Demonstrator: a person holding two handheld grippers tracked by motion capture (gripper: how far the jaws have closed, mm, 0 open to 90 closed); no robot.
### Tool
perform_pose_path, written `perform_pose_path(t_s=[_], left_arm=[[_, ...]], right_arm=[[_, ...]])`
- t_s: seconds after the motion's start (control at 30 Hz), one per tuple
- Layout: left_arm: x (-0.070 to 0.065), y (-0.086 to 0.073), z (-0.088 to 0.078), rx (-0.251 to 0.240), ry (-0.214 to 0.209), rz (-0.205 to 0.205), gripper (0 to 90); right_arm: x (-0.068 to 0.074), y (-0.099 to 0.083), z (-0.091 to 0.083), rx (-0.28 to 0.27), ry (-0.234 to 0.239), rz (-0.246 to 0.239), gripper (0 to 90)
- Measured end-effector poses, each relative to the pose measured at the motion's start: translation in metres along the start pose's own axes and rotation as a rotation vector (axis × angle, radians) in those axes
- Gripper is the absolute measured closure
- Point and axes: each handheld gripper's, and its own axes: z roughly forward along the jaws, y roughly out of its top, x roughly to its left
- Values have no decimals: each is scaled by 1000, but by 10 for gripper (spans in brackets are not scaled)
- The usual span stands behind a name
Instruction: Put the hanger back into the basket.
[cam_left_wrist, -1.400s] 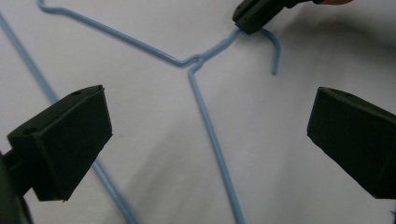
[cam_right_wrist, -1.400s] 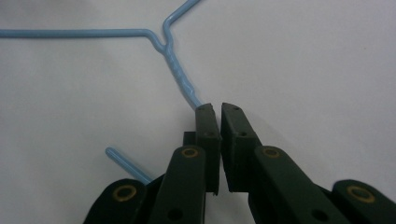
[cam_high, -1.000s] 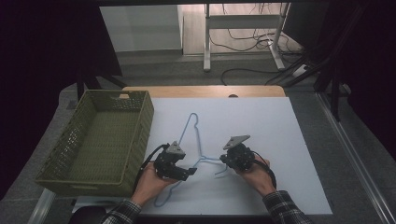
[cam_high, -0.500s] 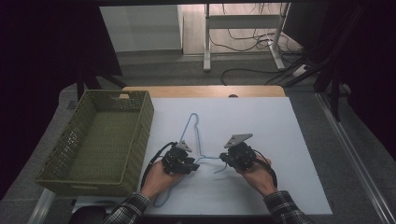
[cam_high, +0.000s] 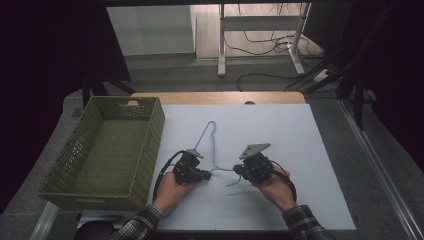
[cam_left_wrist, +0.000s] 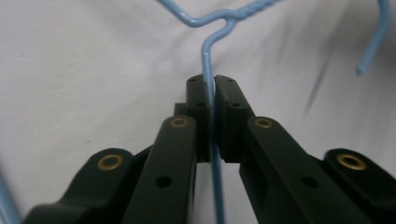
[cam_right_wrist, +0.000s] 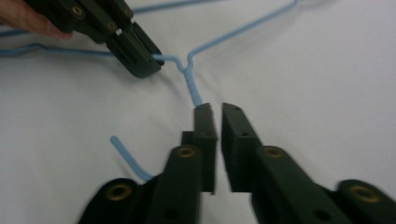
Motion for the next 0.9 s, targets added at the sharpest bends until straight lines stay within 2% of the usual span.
perform_pose_path(t_s=[0.1,0.13,0.17,0.2,0.3,0.33,0.43,0.47,0.57,0.9], left_arm=[[3,-1,-3,-19,-1,-16,867],[6,-1,-7,-35,-20,-33,868],[6,-1,-7,-35,-20,-33,868],[9,-2,-11,-56,-38,-51,868],[10,-1,-16,-80,-45,-63,868],[12,-1,-21,-100,-58,-69,868],[12,-1,-26,-123,-75,-74,869],[12,-1,-30,-146,-97,-74,870],[10,0,-36,-181,-127,-76,870],[0,5,-50,-247,-167,-52,871]], right_arm=[[1,2,-5,-25,-16,-8,774],[3,5,-16,-75,-34,-16,734],[3,5,-16,-75,-34,-16,734],[2,6,-25,-104,-55,-14,711],[-3,3,-32,-118,-66,8,693],[-12,-4,-35,-117,-77,44,684],[-17,-8,-36,-116,-67,71,679],[-20,-11,-37,-119,-62,86,674],[-19,-10,-37,-131,-48,88,667],[-2,7,-36,-203,3,34,649]])
